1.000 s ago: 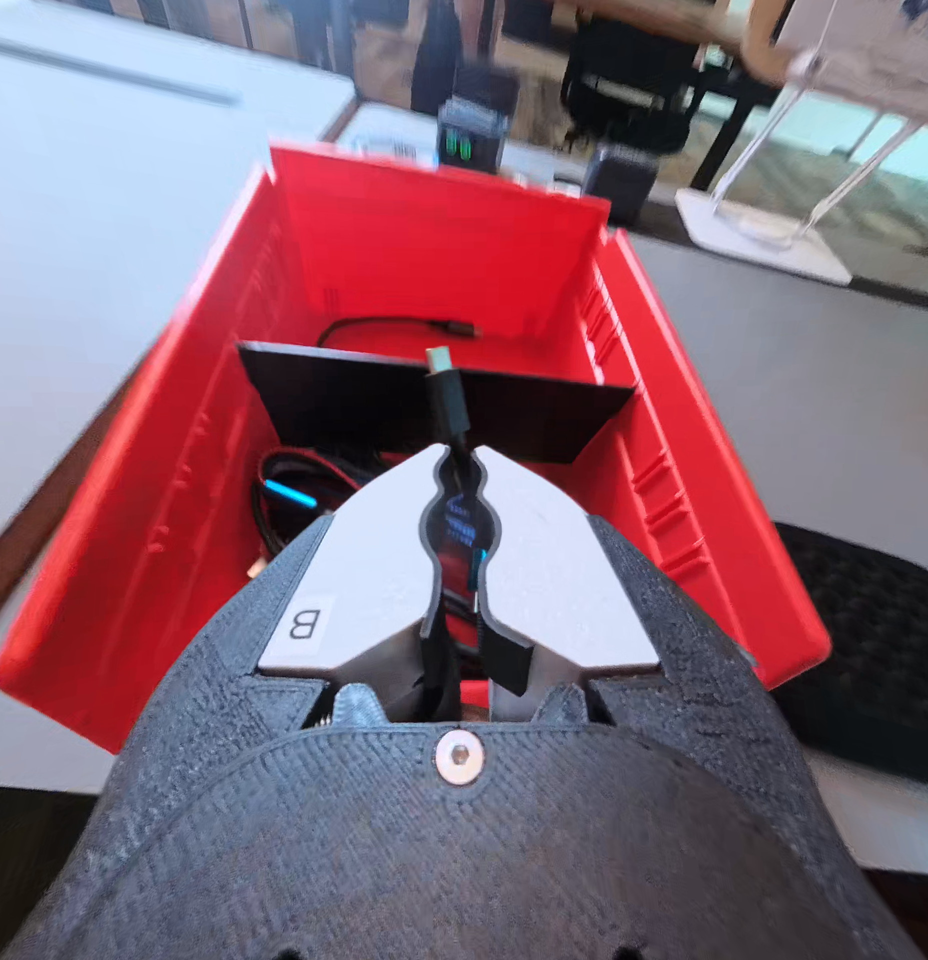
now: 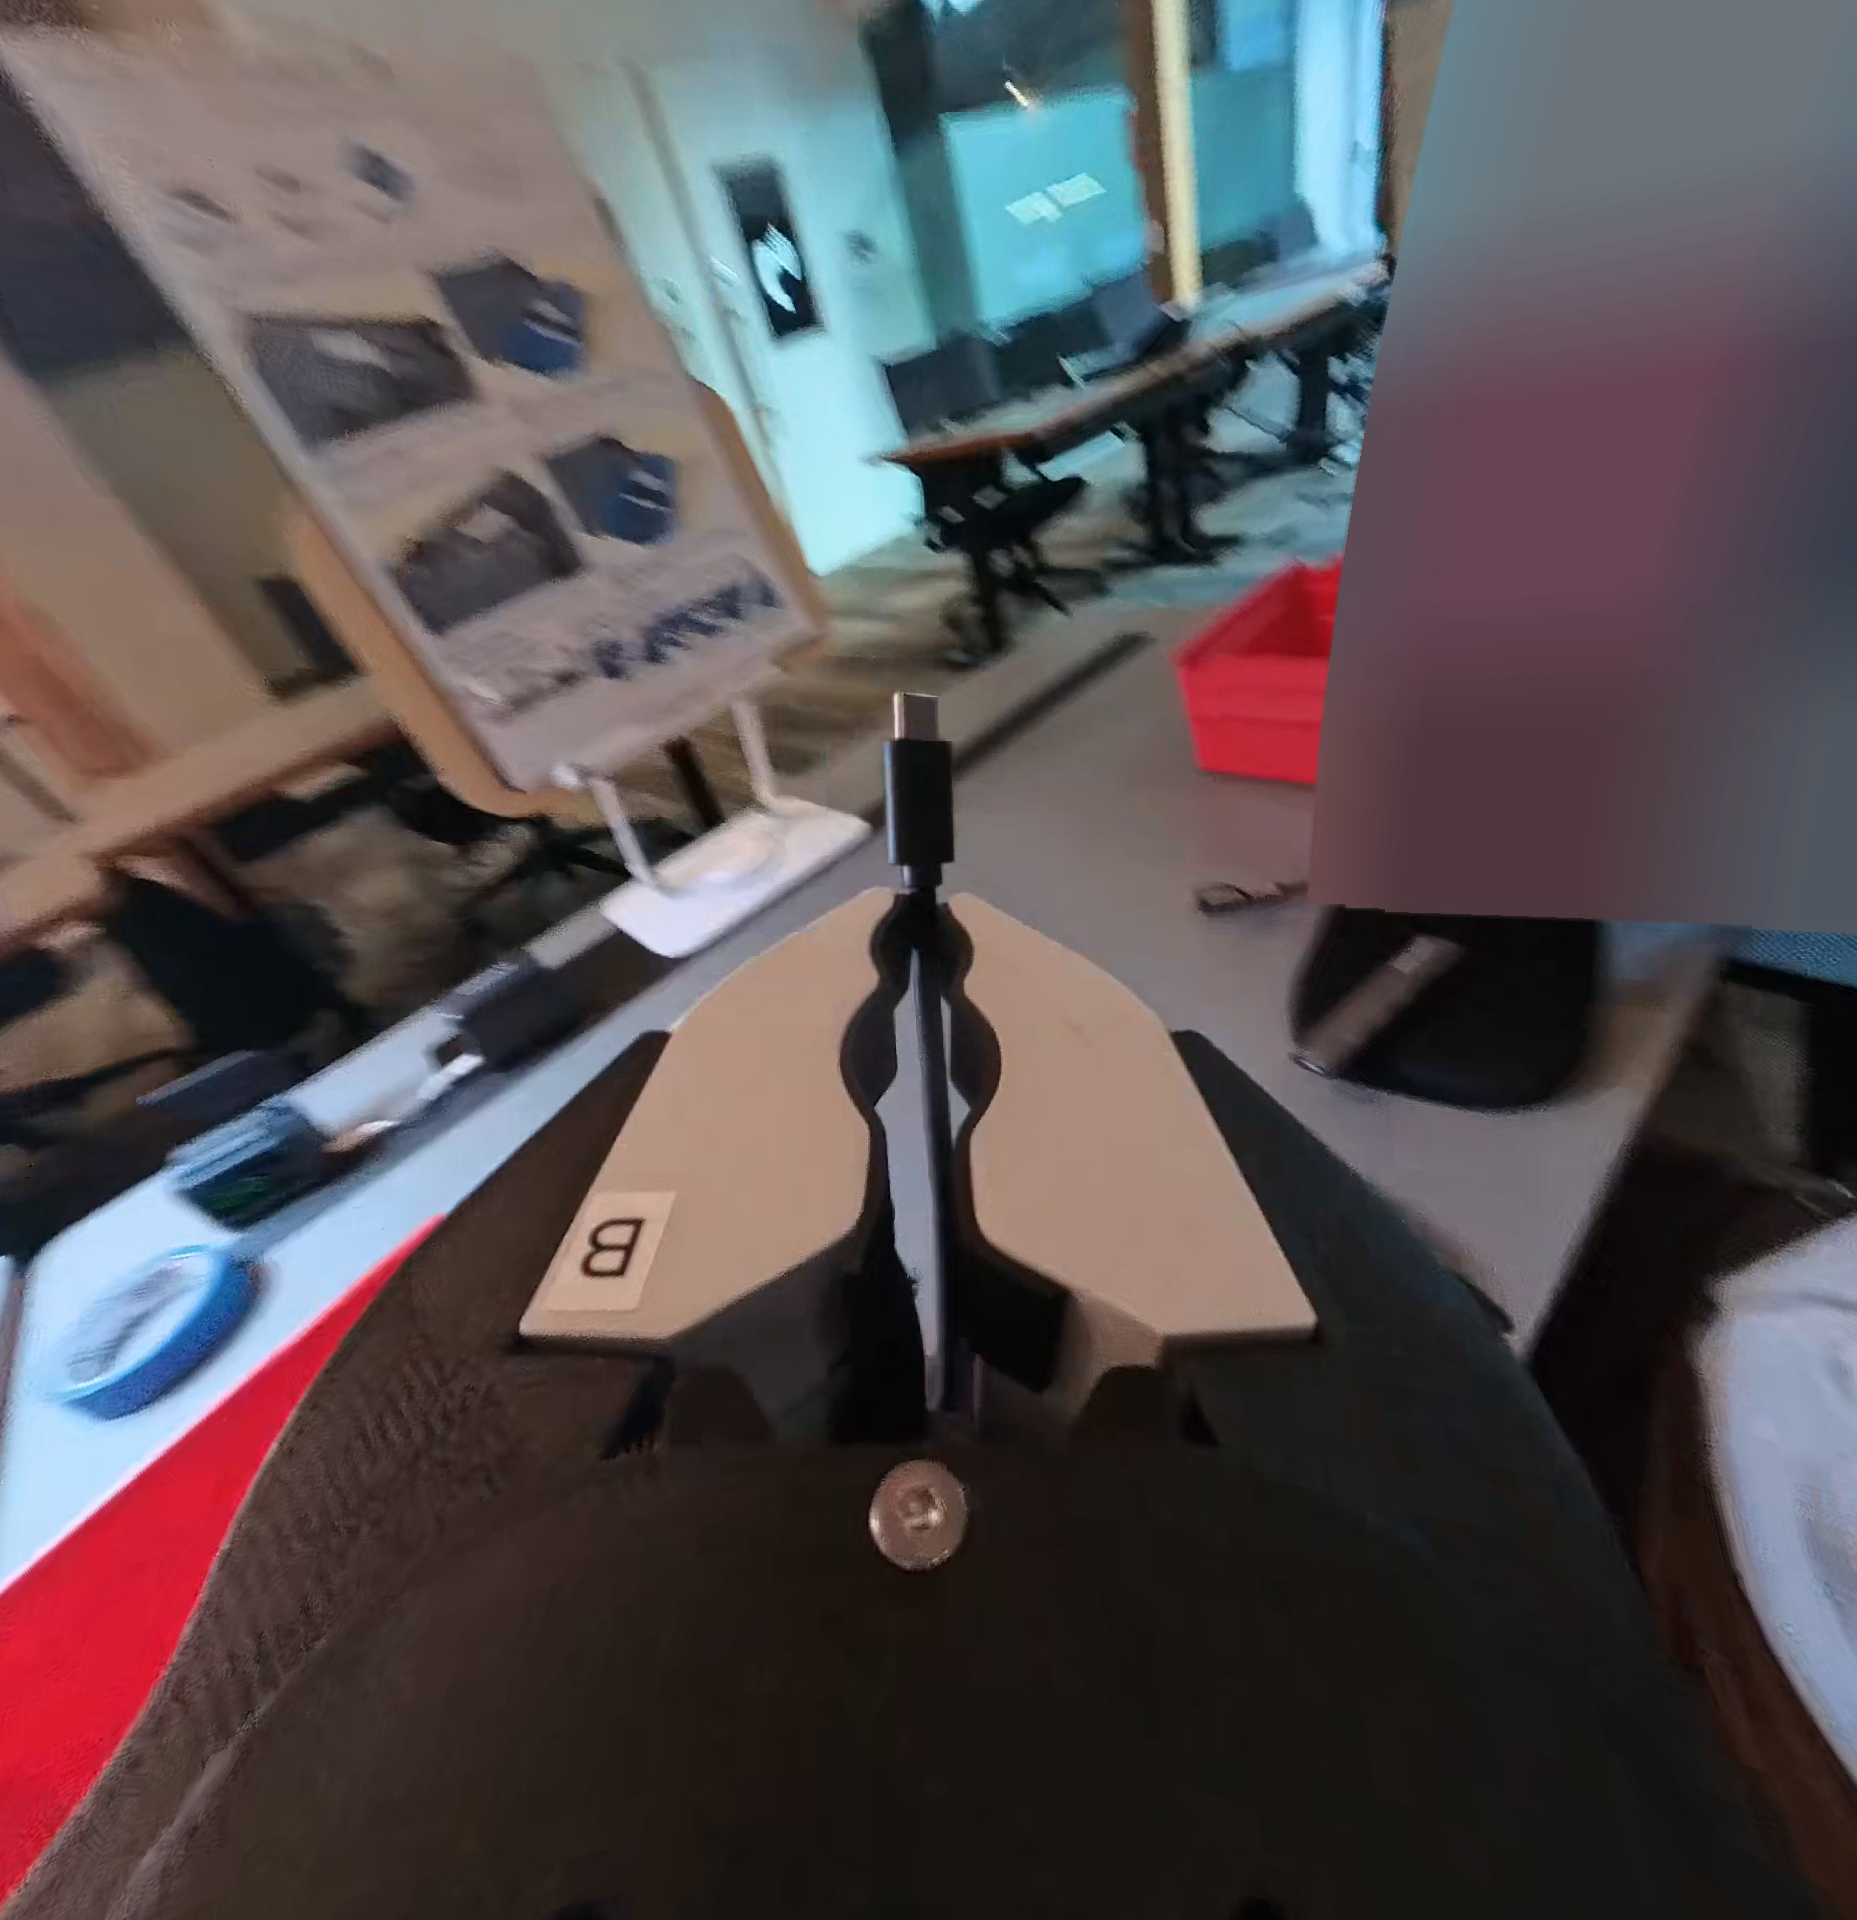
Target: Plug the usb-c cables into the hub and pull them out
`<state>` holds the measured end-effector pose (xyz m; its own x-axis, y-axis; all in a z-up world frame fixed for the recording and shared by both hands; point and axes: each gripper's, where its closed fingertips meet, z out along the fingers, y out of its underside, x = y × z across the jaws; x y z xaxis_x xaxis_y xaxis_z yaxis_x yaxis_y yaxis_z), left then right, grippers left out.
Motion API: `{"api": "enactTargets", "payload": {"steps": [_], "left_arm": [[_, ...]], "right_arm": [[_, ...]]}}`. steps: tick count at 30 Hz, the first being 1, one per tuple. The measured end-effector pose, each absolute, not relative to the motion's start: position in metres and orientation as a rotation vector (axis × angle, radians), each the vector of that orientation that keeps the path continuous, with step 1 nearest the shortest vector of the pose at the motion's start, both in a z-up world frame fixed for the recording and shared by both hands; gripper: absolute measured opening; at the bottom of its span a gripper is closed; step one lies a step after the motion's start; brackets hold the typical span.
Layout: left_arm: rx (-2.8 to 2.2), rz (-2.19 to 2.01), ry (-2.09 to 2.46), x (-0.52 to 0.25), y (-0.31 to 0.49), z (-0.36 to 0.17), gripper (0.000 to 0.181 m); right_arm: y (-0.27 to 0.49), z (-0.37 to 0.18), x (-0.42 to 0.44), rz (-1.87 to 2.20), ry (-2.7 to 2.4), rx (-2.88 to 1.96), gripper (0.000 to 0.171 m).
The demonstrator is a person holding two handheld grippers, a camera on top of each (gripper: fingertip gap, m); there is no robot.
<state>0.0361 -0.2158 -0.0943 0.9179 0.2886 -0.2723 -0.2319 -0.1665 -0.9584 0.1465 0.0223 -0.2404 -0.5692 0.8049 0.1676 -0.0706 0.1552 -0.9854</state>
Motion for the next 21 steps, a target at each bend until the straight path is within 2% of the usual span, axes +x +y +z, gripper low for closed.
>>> {"api": "enactTargets", "payload": {"steps": [4, 11, 21], "left_arm": [[-1.897, 0.24, 0.079, 0.055, -0.171, -0.146, 0.005], [-2.192, -0.039, 0.311, 0.087, -0.126, -0.227, 0.005], [-2.221, -0.269, 0.45, 0.114, -0.108, -0.252, 0.006]], "right_arm": [[-0.016, -0.227, 0.156, 1.491, -1.783, -0.487, 0.049], [-0.071, -0.212, 0.152, 1.438, -1.966, -0.216, 0.034], [-0.103, -0.23, 0.117, 1.345, -2.105, -0.064, 0.03]]}}
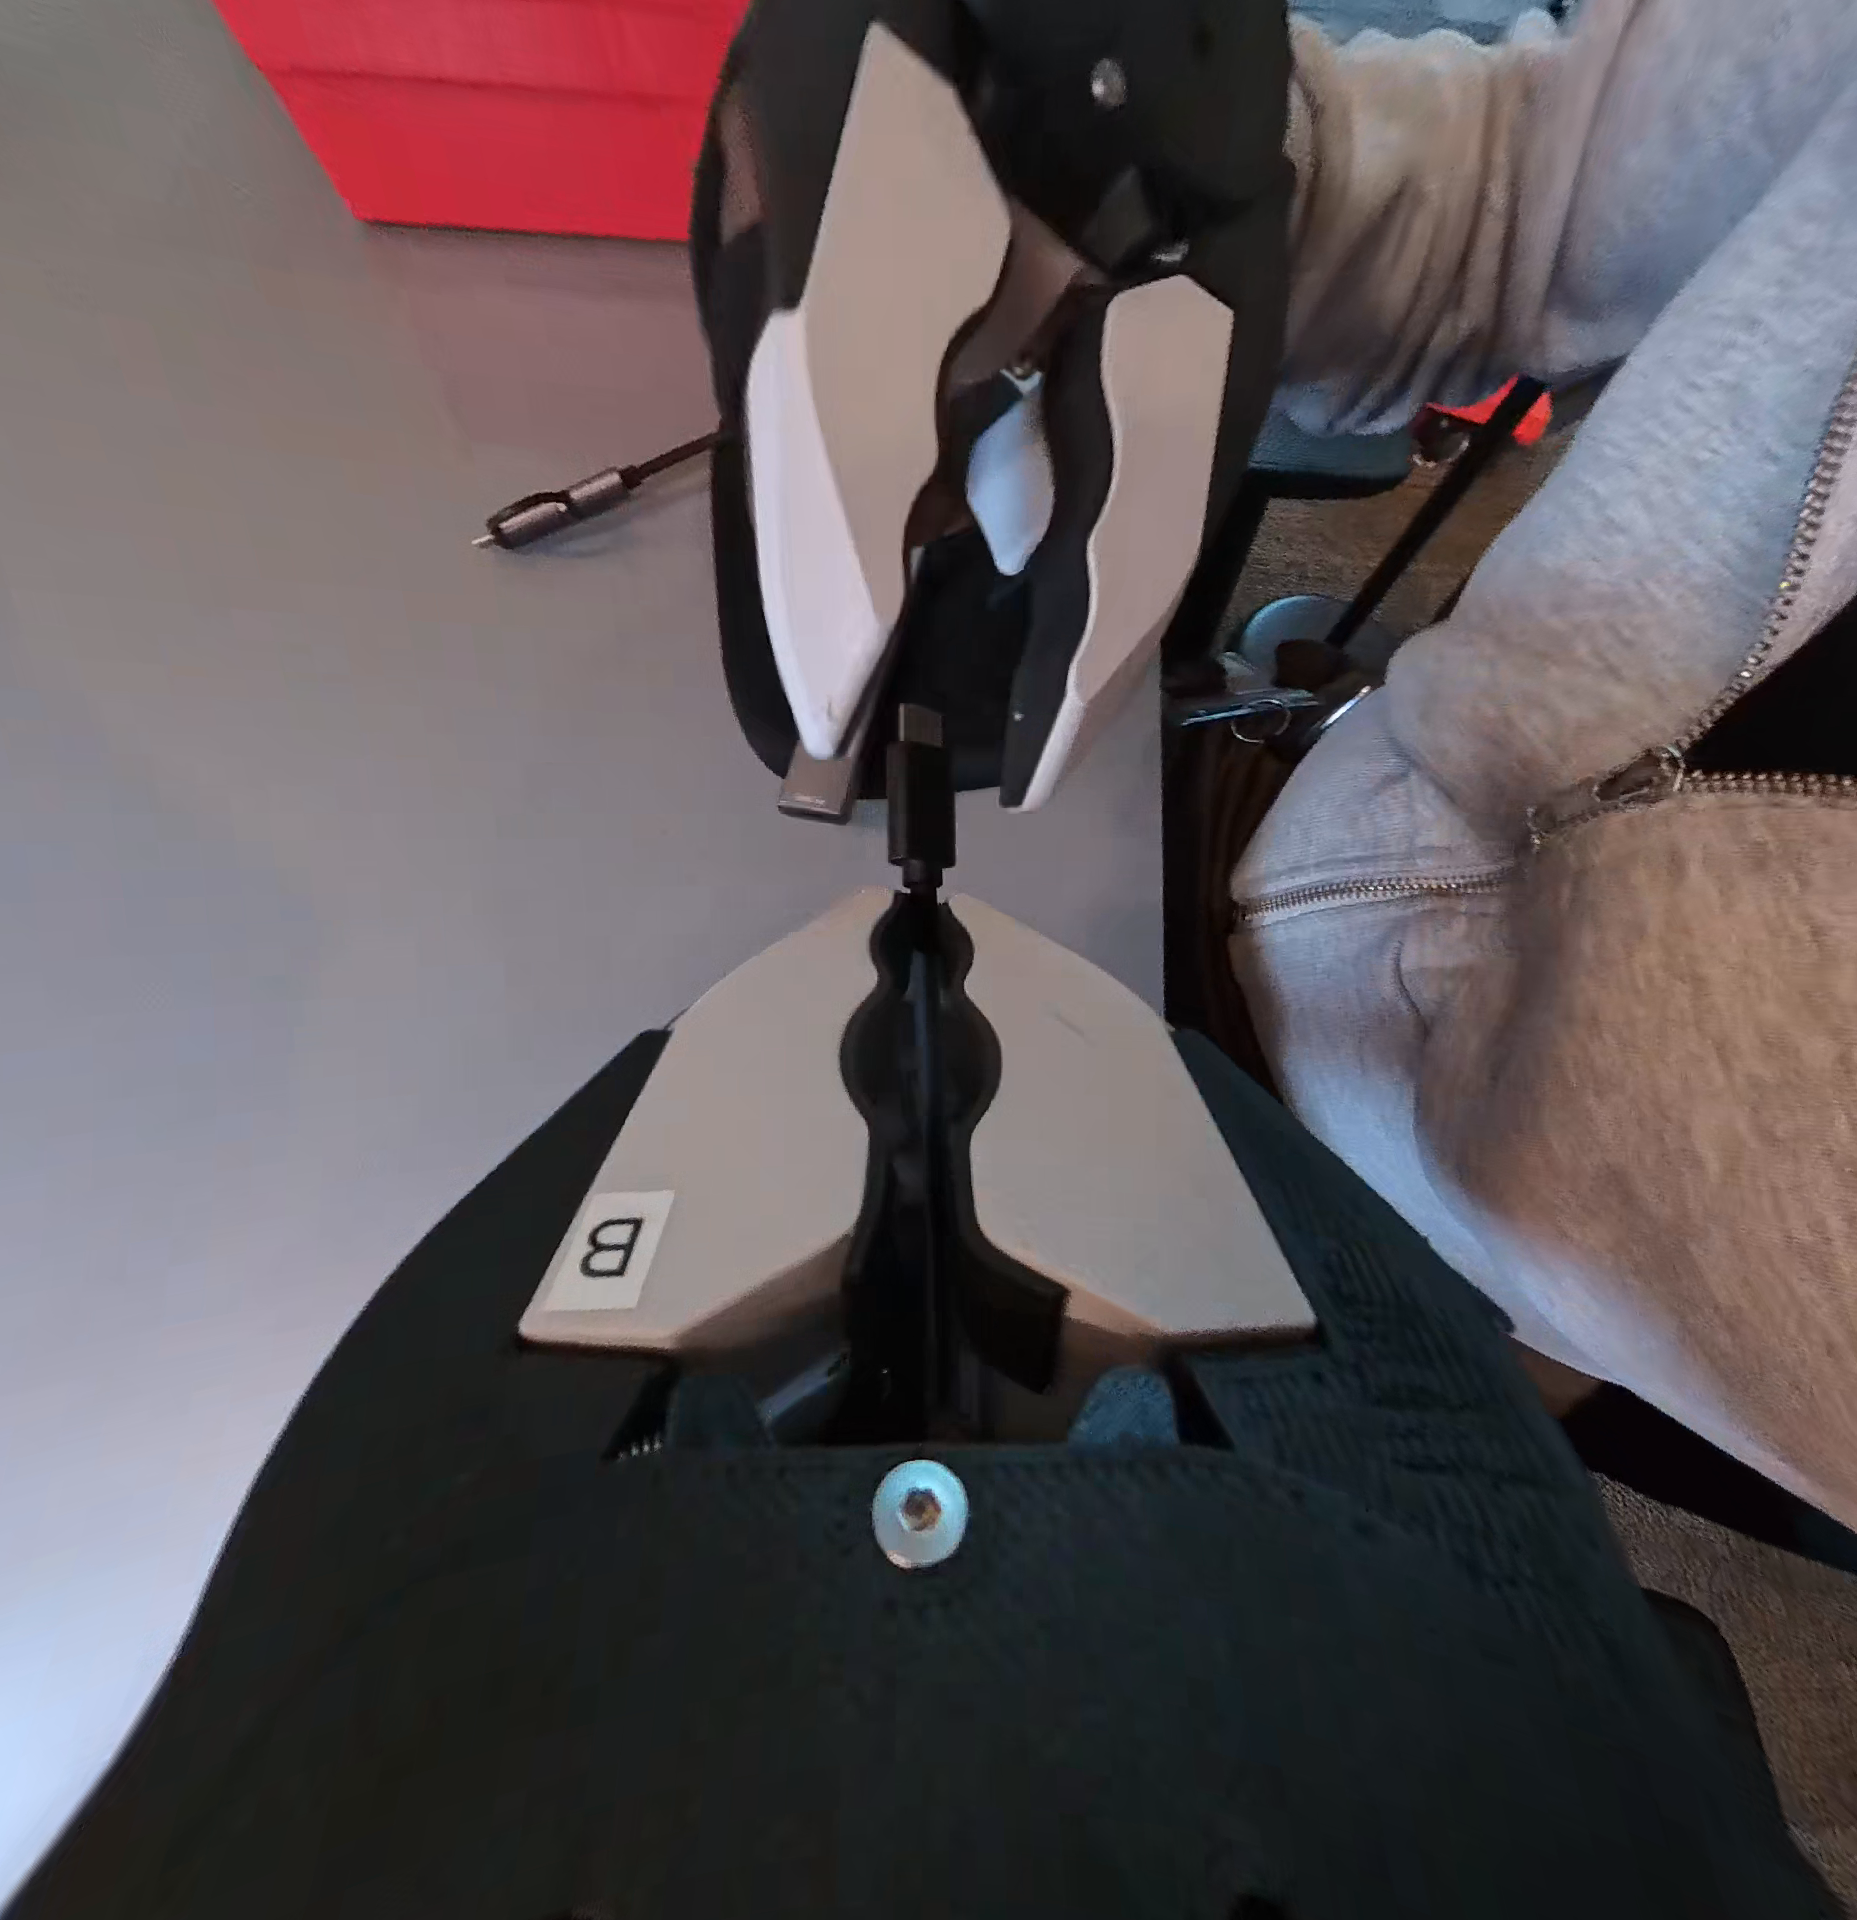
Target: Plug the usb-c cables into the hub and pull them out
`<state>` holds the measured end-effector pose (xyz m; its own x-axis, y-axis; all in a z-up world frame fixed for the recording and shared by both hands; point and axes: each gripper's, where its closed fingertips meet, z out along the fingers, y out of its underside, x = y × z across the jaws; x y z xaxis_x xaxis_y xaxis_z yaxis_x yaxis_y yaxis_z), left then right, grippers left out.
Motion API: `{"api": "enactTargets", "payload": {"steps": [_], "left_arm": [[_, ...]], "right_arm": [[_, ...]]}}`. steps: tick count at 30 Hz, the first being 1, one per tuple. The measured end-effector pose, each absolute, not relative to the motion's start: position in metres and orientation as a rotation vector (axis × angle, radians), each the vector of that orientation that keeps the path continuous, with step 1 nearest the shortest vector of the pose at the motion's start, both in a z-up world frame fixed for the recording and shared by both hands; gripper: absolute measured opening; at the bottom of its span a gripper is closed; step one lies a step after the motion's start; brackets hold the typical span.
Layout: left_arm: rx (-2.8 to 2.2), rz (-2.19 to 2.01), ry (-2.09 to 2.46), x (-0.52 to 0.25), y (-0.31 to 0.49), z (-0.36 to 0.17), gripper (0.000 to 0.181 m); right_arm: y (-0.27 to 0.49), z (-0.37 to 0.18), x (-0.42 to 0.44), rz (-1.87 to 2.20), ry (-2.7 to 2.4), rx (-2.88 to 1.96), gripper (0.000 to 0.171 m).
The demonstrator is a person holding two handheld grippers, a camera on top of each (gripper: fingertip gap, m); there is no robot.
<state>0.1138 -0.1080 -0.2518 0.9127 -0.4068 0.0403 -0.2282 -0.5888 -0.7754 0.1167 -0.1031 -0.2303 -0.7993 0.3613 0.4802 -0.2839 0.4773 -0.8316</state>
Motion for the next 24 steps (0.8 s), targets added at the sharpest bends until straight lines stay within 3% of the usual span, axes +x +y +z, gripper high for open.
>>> {"api": "enactTargets", "payload": {"steps": [4, 6, 13, 16, 18, 20, 24], "left_arm": [[-2.217, -0.282, 0.481, 0.118, -0.106, -0.252, 0.005], [-2.2, -0.306, 0.492, 0.121, -0.106, -0.25, 0.005], [-2.148, -0.21, 0.432, 0.11, -0.105, -0.24, 0.011], [-1.837, 0.179, 0.213, 0.074, -0.104, -0.186, 0.04], [-1.485, 0.276, 0.095, 0.078, -0.123, -0.137, 0.041], [-1.239, 0.111, 0.02, 0.105, -0.138, -0.117, 0.036], [-1.239, -0.27, -0.052, 0.144, -0.104, -0.173, 0.038]], "right_arm": [[-0.106, -0.236, 0.121, 1.377, -2.157, -0.042, 0.024], [-0.106, -0.237, 0.12, 1.371, -2.155, -0.043, 0.013], [-0.105, -0.23, 0.113, 1.404, -2.138, -0.149, 0.012], [-0.095, -0.218, 0.095, 1.443, -2.066, -0.322, 0.012], [-0.087, -0.21, 0.081, 1.477, -2.008, -0.455, 0.012], [-0.082, -0.204, 0.068, 1.515, -1.954, -0.576, 0.012], [-0.087, -0.186, 0.059, 1.709, -1.881, -0.716, 0.012]]}}
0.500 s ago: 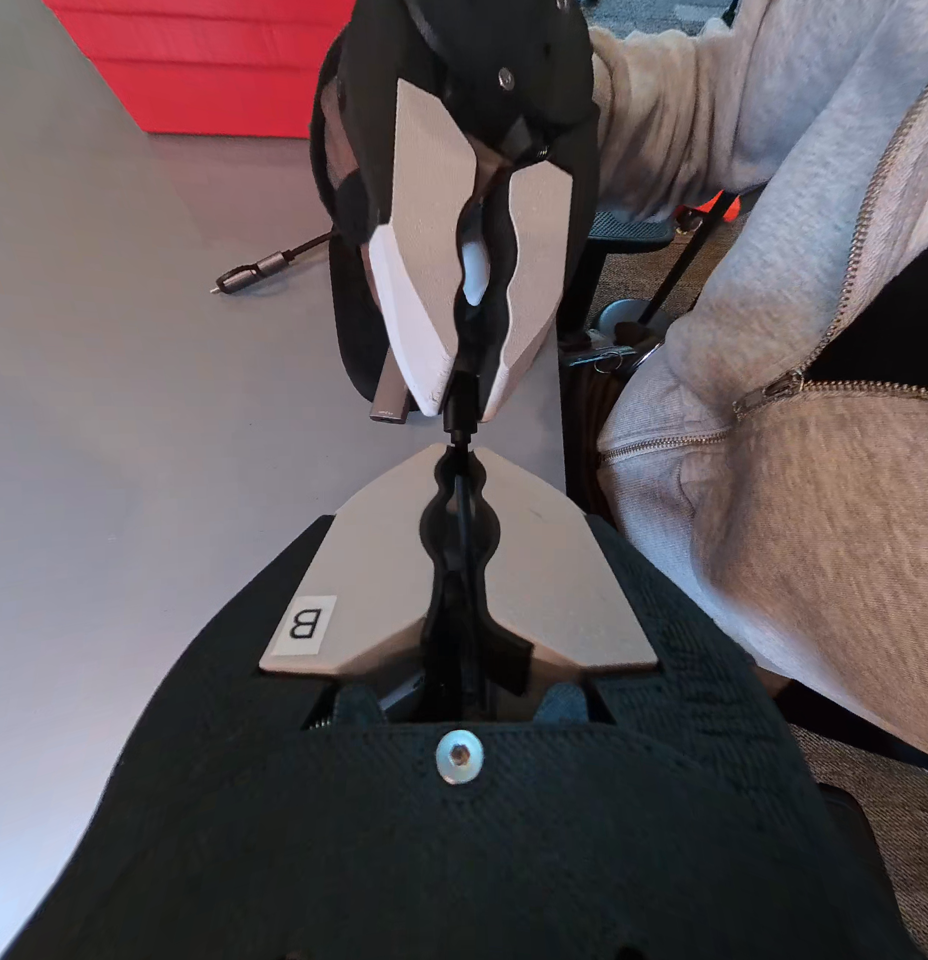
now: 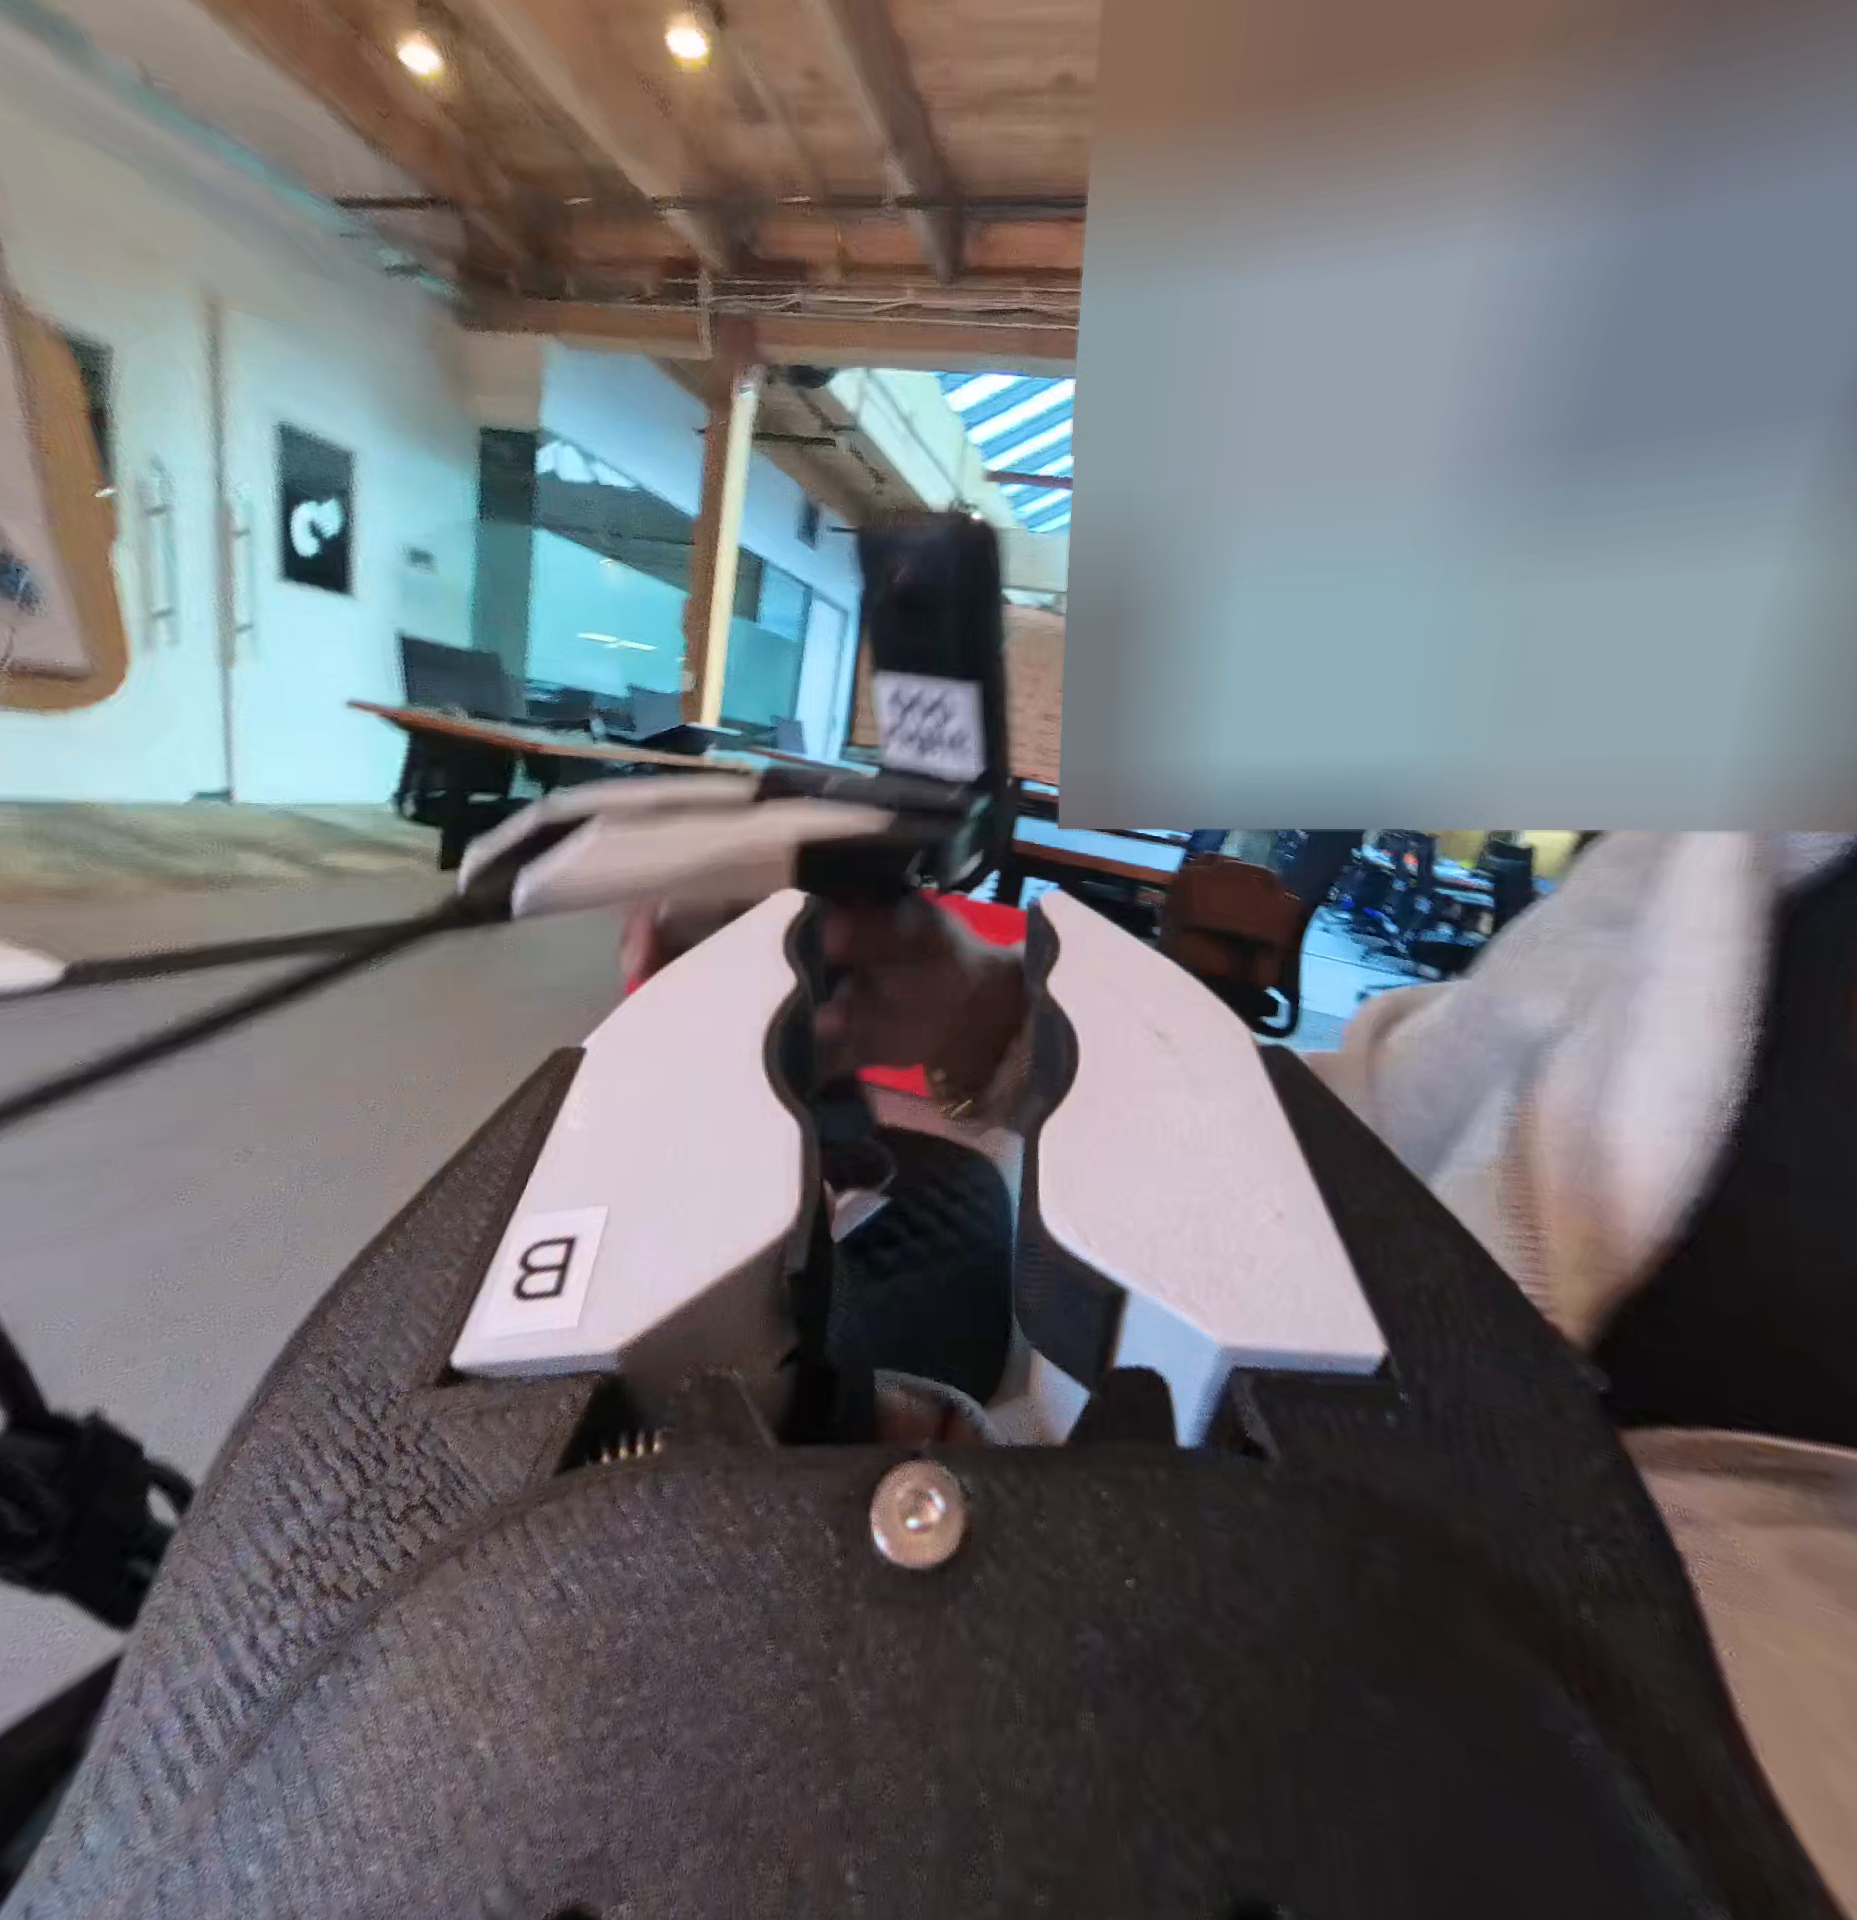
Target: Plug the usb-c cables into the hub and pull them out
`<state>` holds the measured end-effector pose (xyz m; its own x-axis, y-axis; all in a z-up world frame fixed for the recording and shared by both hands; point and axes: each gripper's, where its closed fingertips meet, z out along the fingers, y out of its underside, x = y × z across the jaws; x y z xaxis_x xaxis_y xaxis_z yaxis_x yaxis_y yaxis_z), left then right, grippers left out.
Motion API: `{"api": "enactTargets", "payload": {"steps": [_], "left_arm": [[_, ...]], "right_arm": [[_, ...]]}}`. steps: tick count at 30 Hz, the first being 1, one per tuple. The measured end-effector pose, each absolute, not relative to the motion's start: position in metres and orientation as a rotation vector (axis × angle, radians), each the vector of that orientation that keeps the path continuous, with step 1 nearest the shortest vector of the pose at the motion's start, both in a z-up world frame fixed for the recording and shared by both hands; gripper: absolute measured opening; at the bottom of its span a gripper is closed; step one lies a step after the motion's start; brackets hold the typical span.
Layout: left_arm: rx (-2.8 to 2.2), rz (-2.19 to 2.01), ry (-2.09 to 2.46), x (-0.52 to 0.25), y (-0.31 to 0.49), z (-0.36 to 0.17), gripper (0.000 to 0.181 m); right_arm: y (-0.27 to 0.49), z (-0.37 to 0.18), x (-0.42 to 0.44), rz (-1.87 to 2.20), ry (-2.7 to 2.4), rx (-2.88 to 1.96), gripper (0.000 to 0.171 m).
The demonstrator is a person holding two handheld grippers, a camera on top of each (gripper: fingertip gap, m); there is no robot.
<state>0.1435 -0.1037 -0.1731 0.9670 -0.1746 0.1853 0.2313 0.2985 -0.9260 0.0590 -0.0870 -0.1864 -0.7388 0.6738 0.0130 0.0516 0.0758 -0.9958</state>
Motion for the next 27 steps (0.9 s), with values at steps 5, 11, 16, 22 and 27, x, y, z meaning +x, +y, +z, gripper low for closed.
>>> {"api": "enactTargets", "payload": {"steps": [5, 11, 16, 22, 27], "left_arm": [[-1.097, -0.327, -0.223, 0.107, -0.087, -0.195, 0.042], [-1.076, -0.16, -0.116, 0.107, -0.095, -0.187, 0.04], [-1.104, -0.23, -0.082, 0.112, -0.098, -0.191, 0.017], [-1.113, -0.366, -0.043, 0.124, -0.097, -0.191, 0.021], [-1.107, -0.46, -0.055, 0.128, -0.096, -0.193, 0.018]], "right_arm": [[-0.097, -0.164, 0.083, 2.085, -1.873, -0.753, 0.011], [-0.106, -0.183, 0.103, 2.237, -1.964, -0.802, 0.012], [-0.105, -0.189, 0.11, 2.272, -1.985, -0.791, 0.012], [-0.103, -0.191, 0.116, 2.273, -2.02, -0.734, 0.012], [-0.104, -0.194, 0.122, 2.249, -2.063, -0.684, 0.012]]}}
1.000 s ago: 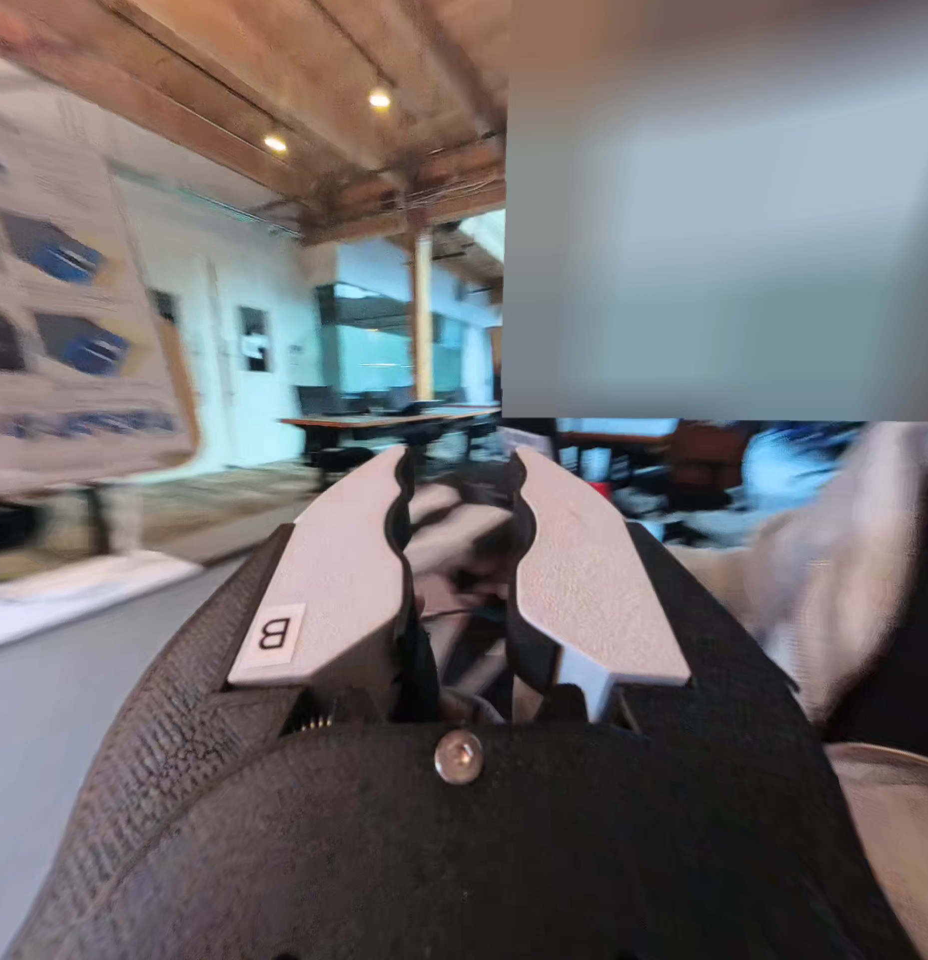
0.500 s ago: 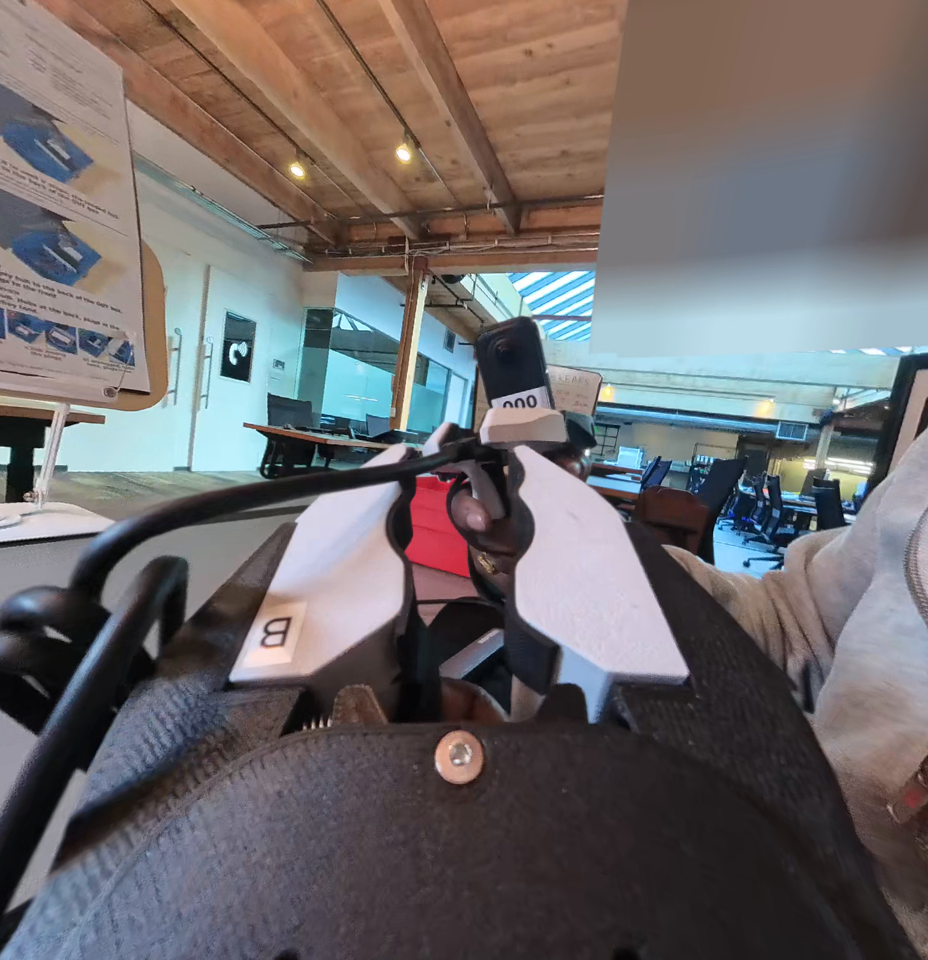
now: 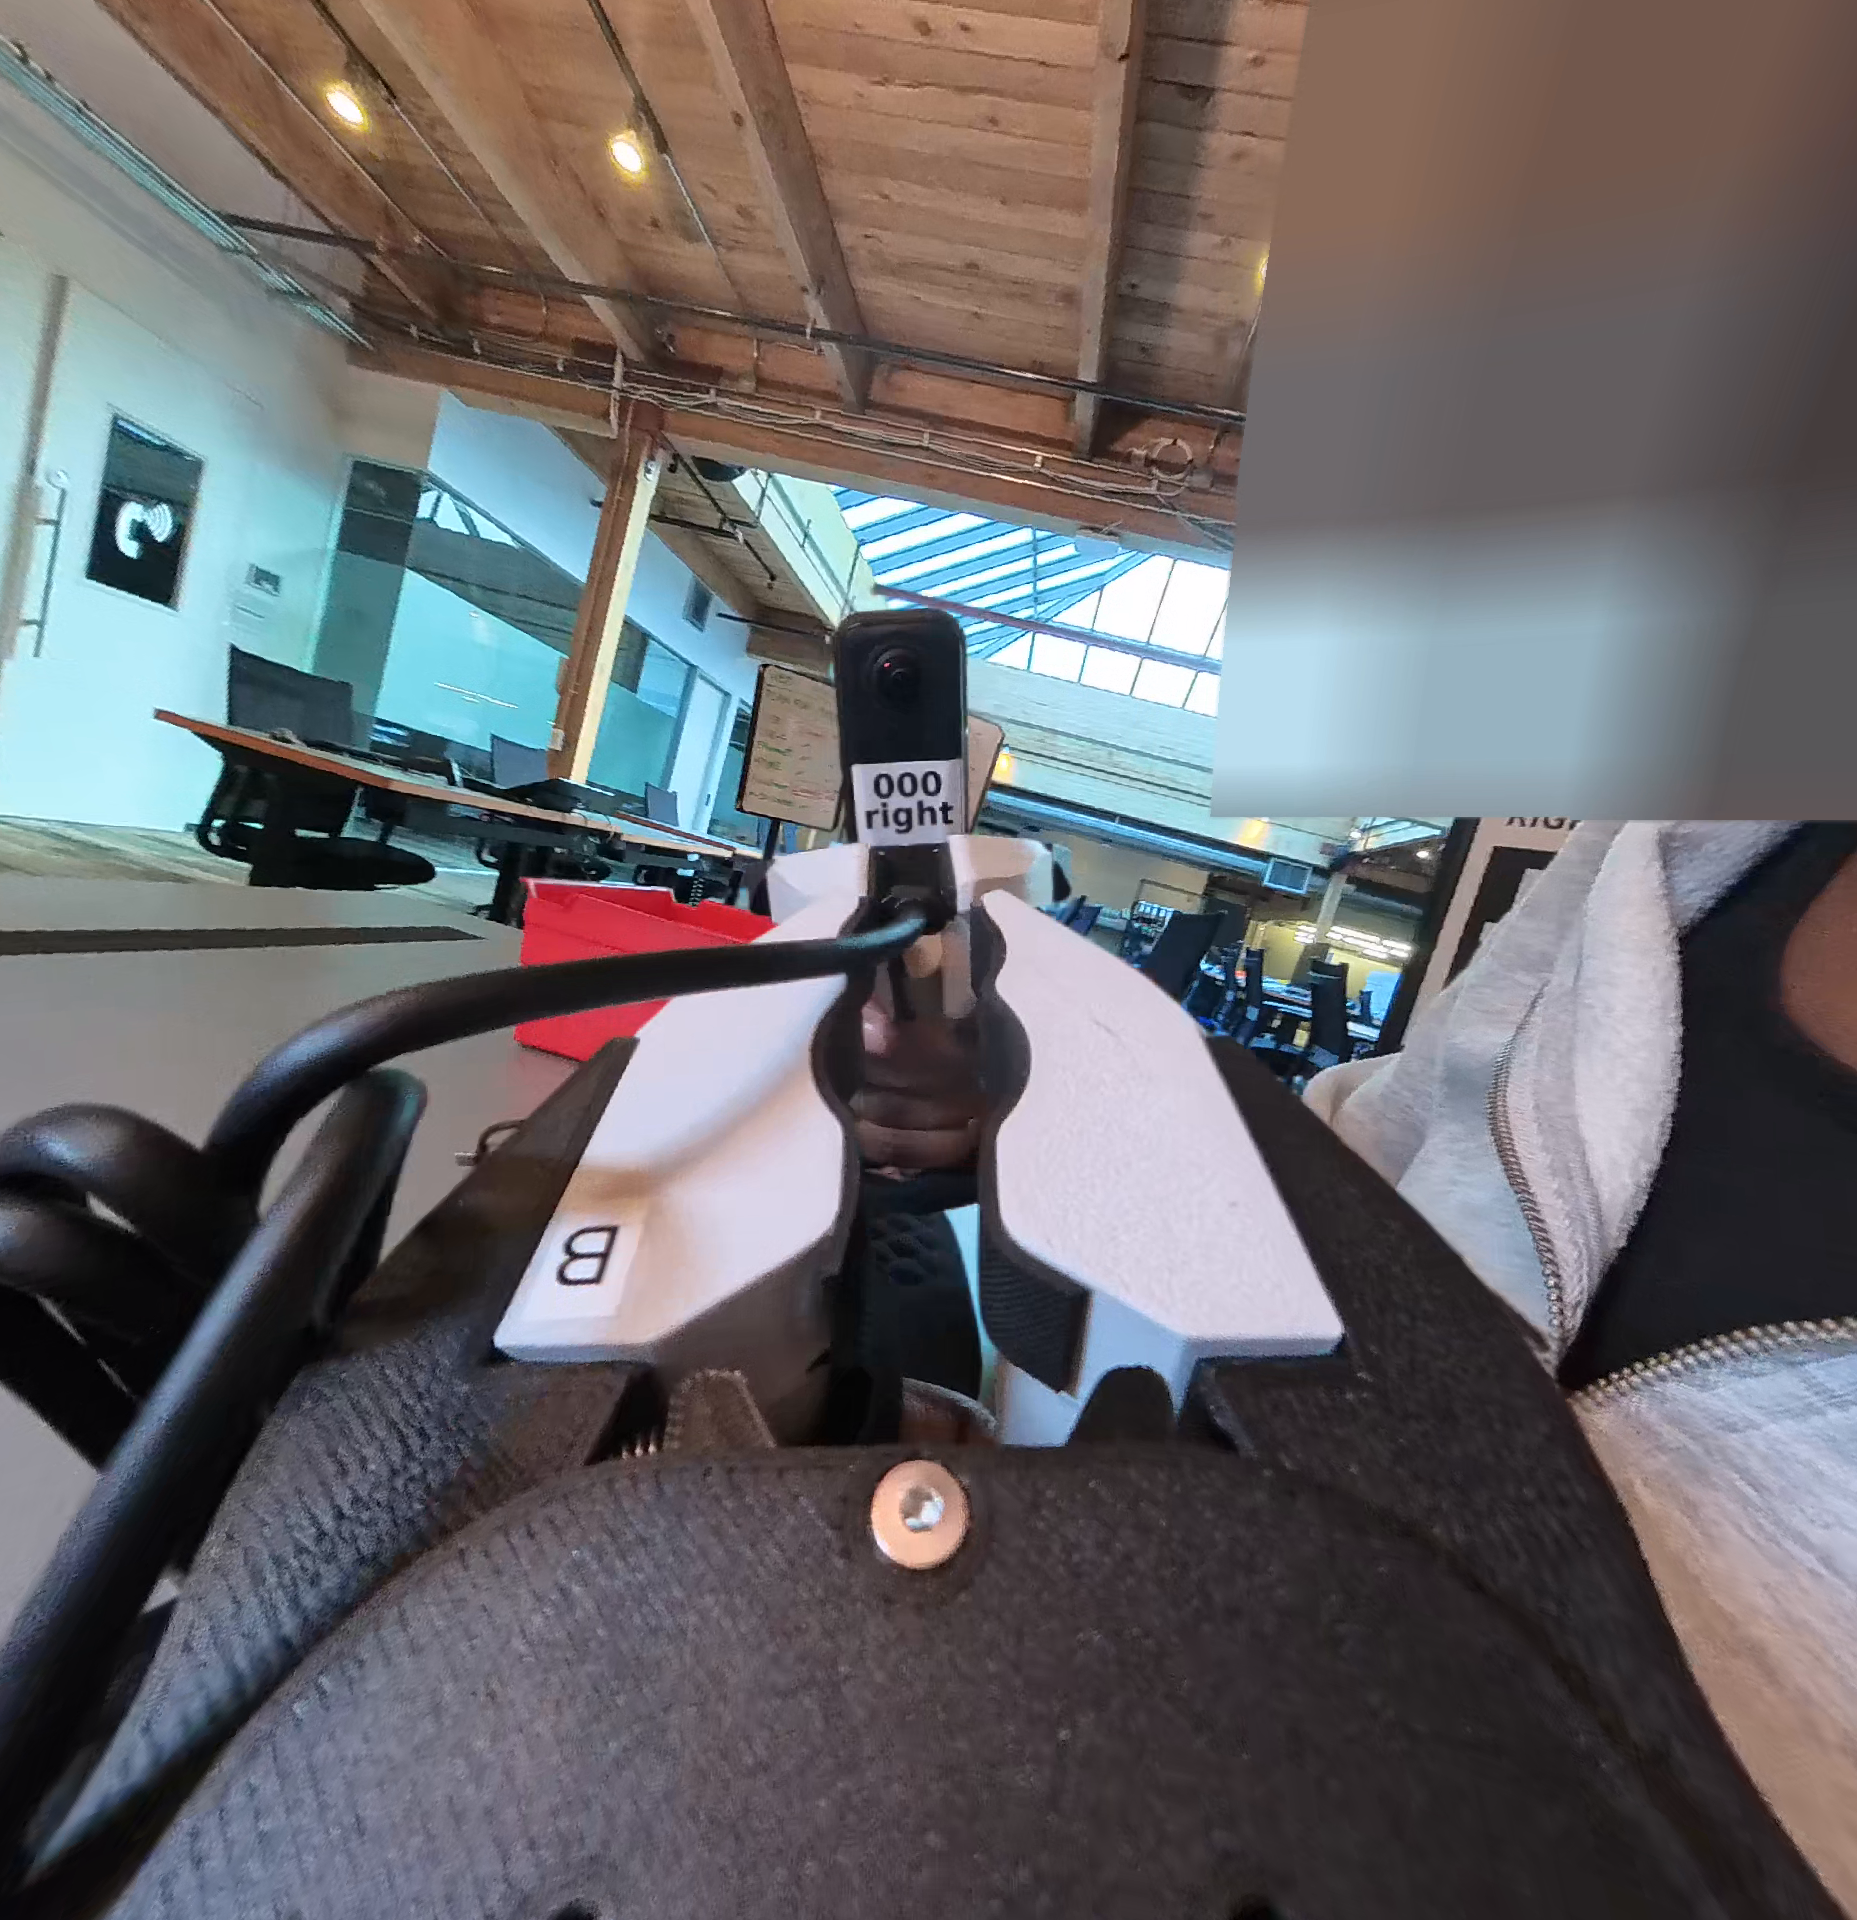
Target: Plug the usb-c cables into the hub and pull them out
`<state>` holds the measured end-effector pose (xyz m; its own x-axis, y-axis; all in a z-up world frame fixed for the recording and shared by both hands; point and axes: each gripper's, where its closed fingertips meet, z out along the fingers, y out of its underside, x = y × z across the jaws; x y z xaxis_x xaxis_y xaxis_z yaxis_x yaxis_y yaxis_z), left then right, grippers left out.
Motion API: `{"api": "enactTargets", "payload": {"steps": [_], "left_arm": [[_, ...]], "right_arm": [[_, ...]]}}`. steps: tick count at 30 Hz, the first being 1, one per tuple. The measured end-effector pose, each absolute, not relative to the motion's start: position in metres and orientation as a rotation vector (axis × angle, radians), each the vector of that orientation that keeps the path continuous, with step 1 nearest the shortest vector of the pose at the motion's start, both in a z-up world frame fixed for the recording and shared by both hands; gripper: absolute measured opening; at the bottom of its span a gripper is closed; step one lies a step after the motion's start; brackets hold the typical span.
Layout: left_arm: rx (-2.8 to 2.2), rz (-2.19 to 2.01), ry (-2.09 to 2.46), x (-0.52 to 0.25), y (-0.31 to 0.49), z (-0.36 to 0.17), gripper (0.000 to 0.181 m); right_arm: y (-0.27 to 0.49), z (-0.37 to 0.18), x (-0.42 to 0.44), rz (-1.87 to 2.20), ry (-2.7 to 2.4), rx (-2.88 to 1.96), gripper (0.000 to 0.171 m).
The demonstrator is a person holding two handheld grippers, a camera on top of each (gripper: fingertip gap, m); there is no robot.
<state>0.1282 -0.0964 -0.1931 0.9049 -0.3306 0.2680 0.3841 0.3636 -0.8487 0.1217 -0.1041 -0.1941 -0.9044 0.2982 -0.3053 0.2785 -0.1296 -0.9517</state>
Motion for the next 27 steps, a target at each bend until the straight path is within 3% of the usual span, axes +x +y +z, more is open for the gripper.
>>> {"api": "enactTargets", "payload": {"steps": [6, 9, 15, 17, 27], "left_arm": [[-1.101, -0.439, -0.03, 0.129, -0.099, -0.194, 0.013], [-1.096, -0.428, -0.034, 0.127, -0.101, -0.194, 0.013], [-1.096, -0.423, -0.036, 0.126, -0.101, -0.194, 0.013], [-1.097, -0.418, -0.031, 0.127, -0.101, -0.195, 0.013], [-1.164, -0.401, 0.049, 0.138, -0.101, -0.2, 0.019]], "right_arm": [[-0.106, -0.194, 0.125, 2.231, -2.081, -0.63, 0.012], [-0.103, -0.187, 0.13, 2.247, -2.051, -0.561, 0.026], [-0.103, -0.199, 0.127, 2.034, -2.092, -0.495, 0.021], [-0.103, -0.2, 0.125, 2.008, -2.083, -0.487, 0.012], [-0.107, -0.21, 0.133, 1.962, -2.267, -0.444, 0.012]]}}
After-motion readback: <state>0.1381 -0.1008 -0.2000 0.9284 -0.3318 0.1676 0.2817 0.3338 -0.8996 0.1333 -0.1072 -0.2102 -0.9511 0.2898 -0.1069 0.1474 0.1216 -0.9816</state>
